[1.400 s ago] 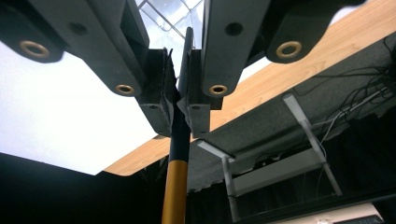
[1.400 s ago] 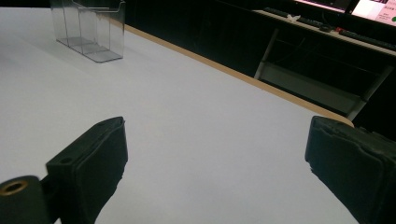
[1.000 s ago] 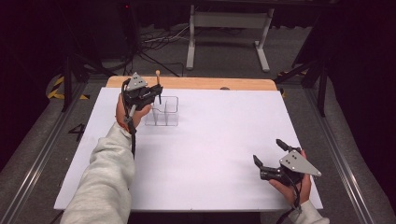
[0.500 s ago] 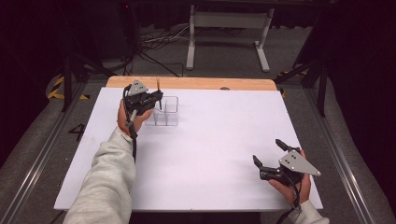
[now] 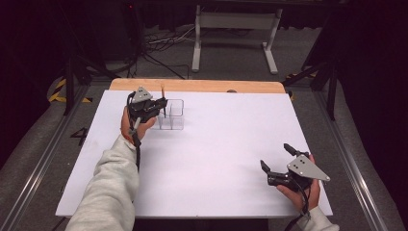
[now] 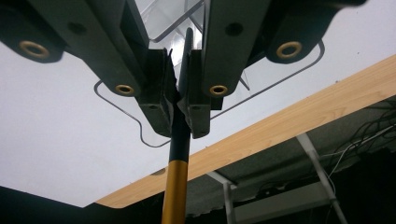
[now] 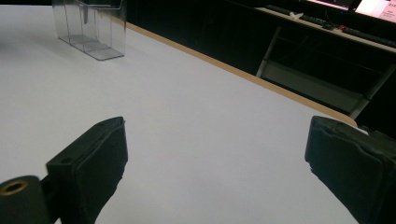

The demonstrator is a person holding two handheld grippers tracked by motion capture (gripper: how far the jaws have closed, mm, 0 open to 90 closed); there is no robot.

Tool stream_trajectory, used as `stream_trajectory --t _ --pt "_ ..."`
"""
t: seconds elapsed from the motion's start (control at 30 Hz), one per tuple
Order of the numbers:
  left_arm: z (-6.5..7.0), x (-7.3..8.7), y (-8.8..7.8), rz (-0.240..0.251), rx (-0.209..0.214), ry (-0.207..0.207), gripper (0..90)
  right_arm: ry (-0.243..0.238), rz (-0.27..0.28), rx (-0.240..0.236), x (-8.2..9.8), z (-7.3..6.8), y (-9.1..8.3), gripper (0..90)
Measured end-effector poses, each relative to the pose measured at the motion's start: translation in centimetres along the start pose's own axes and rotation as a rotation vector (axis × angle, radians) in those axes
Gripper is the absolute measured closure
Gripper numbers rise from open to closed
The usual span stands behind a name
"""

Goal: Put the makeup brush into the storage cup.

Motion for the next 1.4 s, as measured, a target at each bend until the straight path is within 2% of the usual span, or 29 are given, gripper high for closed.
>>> stream_trajectory --t 0.5,0.53,0.6,0.67,0.83,0.93,1.0,1.1,1.13,1.17,1.23,1.4 --pt "-0.4 0.2 -0.2 -0.001 -0.014 -0.006 81.1 -0.001 -0.004 0.000 0.1 0.0 0.0 6.6" --pt "-0.5 0.2 -0.2 -0.004 -0.021 -0.009 77.1 -0.002 -0.003 0.000 0.1 0.0 0.0 6.6" --pt "-0.6 0.3 -0.3 -0.003 -0.024 -0.010 76.1 0.001 -0.003 0.001 0.1 0.1 0.0 6.6" --pt "-0.7 0.3 -0.6 -0.002 -0.032 -0.016 70.7 -0.001 -0.004 0.000 0.1 0.0 0.0 6.6" --pt "-1.3 0.2 -1.5 0.018 -0.059 0.004 64.4 0.002 -0.004 -0.004 0.1 -0.1 0.1 6.6" --pt "-1.3 -0.2 -2.0 0.042 -0.057 0.001 57.5 0.003 -0.005 -0.004 0.1 -0.1 0.1 6.6" --pt "-1.5 -0.4 -2.3 0.047 -0.074 0.011 51.2 0.000 -0.009 -0.005 0.1 -0.1 0.1 6.6" --pt "-1.6 -0.5 -2.7 0.051 -0.077 0.017 44.7 0.002 -0.009 -0.007 0.1 -0.1 0.1 6.6" --pt "-1.5 -0.6 -2.9 0.058 -0.065 0.022 43.8 0.002 -0.009 -0.007 0.1 -0.1 0.1 6.6" --pt "-1.4 -0.7 -3.2 0.070 -0.059 0.017 40.8 0.001 -0.009 -0.007 0.1 -0.1 0.1 6.6" --pt "-1.6 -0.9 -3.6 0.080 -0.073 0.018 32.5 0.003 -0.007 -0.007 0.1 -0.1 0.1 6.6" --pt "-1.3 -1.1 -4.5 0.091 -0.063 0.026 21.9 0.003 -0.009 -0.007 0.1 -0.1 0.1 6.6"
Point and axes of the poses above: each handheld gripper's, and its own axes: y roughly forward along the jaws, x roughly out of its underside, z roughly to its right, the point moved 10 cm from there along y, roughly forward along the jaws, and after that the axes turned 8 degrees about -y, right-handed, at the moved point
